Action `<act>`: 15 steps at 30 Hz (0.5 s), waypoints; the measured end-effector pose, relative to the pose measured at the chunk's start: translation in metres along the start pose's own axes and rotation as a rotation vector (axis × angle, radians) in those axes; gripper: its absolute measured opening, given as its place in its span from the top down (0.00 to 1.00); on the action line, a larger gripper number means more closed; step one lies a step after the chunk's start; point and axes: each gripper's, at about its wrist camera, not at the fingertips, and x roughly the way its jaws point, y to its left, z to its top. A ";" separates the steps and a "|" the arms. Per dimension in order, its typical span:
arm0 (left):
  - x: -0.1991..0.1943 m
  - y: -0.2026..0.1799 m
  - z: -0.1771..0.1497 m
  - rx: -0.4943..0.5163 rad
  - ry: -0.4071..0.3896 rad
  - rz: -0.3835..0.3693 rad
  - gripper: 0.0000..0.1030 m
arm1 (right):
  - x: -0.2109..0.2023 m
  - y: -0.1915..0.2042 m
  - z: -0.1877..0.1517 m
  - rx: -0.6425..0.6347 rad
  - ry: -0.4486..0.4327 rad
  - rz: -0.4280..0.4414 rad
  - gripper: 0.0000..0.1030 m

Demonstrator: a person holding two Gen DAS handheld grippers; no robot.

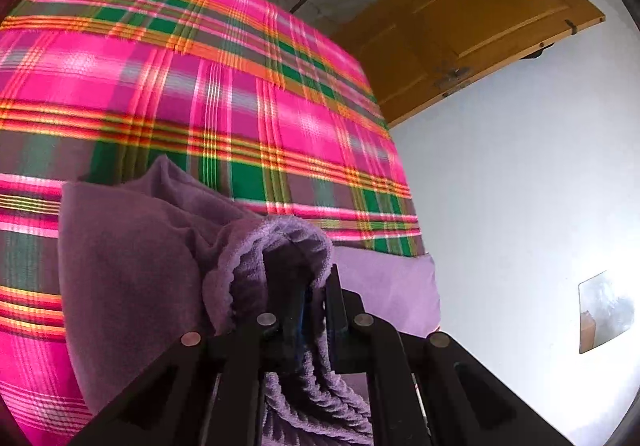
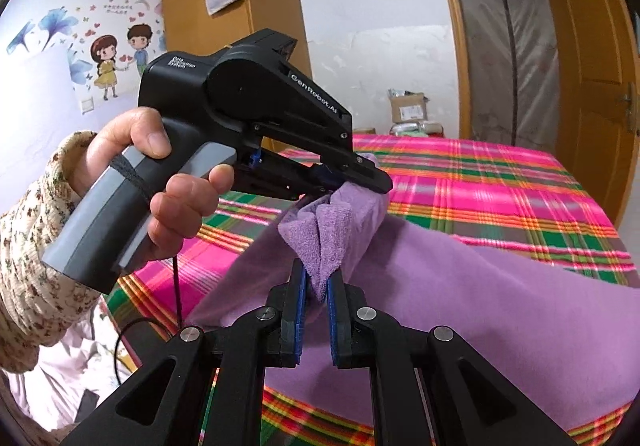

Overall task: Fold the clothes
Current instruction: 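Raise the held cuff with both grippers and fold it over the garment, then open the left gripper and release the cuff onto the garment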

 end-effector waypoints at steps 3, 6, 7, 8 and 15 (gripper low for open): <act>0.009 0.001 0.000 -0.002 0.020 0.019 0.93 | 0.003 -0.004 -0.004 0.014 0.021 -0.011 0.90; 0.014 -0.004 -0.002 0.028 0.015 0.007 0.87 | 0.005 -0.010 -0.010 0.037 0.038 -0.017 0.90; 0.014 -0.006 -0.003 0.040 0.013 0.000 0.81 | 0.006 -0.012 -0.012 0.044 0.045 -0.018 0.90; 0.015 -0.008 -0.004 0.051 0.010 -0.008 0.78 | 0.007 -0.014 -0.014 0.050 0.052 -0.018 0.90; -0.002 -0.014 -0.012 0.082 -0.040 -0.031 0.69 | 0.007 -0.021 -0.021 0.073 0.067 -0.016 0.90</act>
